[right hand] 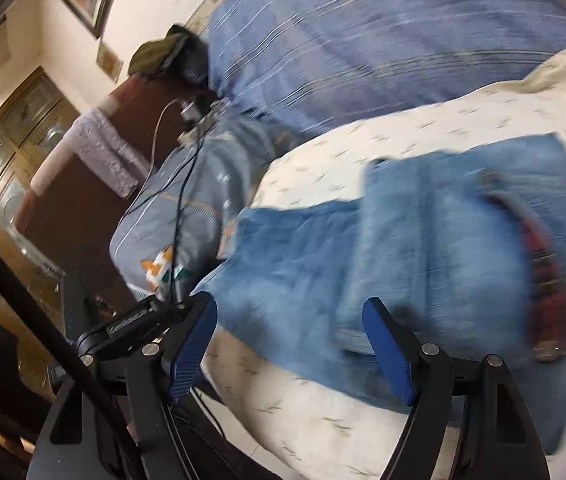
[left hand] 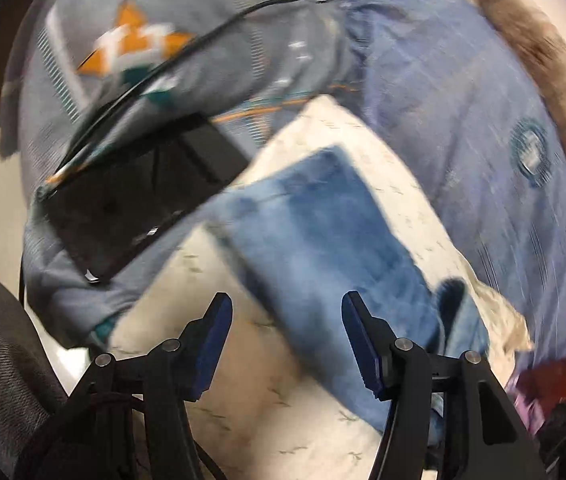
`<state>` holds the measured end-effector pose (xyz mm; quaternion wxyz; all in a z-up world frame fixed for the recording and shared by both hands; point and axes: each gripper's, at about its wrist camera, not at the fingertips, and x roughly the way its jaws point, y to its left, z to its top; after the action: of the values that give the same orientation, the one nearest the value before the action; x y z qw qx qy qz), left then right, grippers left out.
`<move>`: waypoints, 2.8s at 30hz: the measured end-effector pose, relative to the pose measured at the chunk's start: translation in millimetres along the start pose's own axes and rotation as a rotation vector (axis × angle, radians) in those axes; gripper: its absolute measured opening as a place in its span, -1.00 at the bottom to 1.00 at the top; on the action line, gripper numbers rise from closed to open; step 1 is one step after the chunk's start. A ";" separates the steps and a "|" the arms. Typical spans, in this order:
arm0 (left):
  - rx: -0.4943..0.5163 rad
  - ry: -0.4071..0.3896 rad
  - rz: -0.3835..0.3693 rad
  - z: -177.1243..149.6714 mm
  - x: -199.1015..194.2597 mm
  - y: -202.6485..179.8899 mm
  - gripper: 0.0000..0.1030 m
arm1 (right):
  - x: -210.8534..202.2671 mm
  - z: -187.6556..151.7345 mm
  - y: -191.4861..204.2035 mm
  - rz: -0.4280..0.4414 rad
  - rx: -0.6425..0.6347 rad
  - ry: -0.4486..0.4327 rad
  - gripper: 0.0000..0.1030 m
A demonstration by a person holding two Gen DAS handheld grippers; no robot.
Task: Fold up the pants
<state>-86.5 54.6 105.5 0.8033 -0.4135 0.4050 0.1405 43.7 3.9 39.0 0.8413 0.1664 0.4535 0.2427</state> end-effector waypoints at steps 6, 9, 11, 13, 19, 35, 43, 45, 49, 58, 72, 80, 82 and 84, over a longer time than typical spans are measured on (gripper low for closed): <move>-0.056 0.111 0.013 20.7 51.5 -2.3 -0.35 | 20.5 -15.6 14.2 -0.007 -0.077 0.049 0.49; -0.062 0.047 0.046 24.9 55.8 -11.7 -0.36 | 18.4 -16.4 9.0 0.004 -0.059 0.048 0.47; -0.069 0.026 0.064 28.3 61.6 -11.6 -0.34 | 16.9 -16.5 5.4 0.015 -0.044 0.048 0.47; -0.069 0.010 0.077 28.3 63.4 -12.3 -0.51 | 16.1 -16.6 3.1 0.025 -0.033 0.048 0.47; 0.200 -0.148 0.138 10.3 30.7 -59.6 -0.81 | 8.8 -11.5 3.7 0.028 -0.028 0.049 0.47; 0.635 -0.379 0.045 -68.5 -23.2 -133.3 -0.83 | 22.2 102.0 3.1 0.211 0.068 0.259 0.58; 0.713 -0.353 -0.015 -79.3 -27.9 -134.2 -0.83 | 71.8 153.9 82.1 0.166 -0.197 0.453 0.58; 0.752 -0.342 -0.028 -83.1 -26.5 -136.6 -0.84 | 96.3 157.6 96.0 0.082 -0.284 0.535 0.57; 0.852 -0.349 -0.032 -97.5 -27.5 -142.6 -0.84 | 121.1 147.7 101.3 -0.097 -0.408 0.626 -0.45; 0.893 -0.259 -0.402 -111.7 -60.7 -141.6 -0.85 | -3.7 137.9 40.2 -0.104 -0.265 0.310 -0.83; 0.999 0.073 -0.465 -171.2 -3.7 -137.6 -0.24 | -99.4 49.3 -165.0 0.034 0.288 -0.080 -0.12; 0.828 0.072 -0.548 -81.6 -31.3 -98.1 -0.06 | -105.5 58.3 -130.4 0.087 0.157 -0.139 0.34; 0.864 0.039 -0.436 -76.3 -16.4 -99.6 -0.09 | -93.6 65.1 -120.2 0.011 0.105 -0.126 0.24; 0.909 0.067 -0.390 -76.1 5.7 -98.6 -0.10 | -75.2 73.0 -112.0 -0.056 0.057 -0.115 0.01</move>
<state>-68.2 -66.3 130.2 0.9001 -0.0936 0.3660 -0.2169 98.6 -135.2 73.2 0.8673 0.1911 0.4158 0.1961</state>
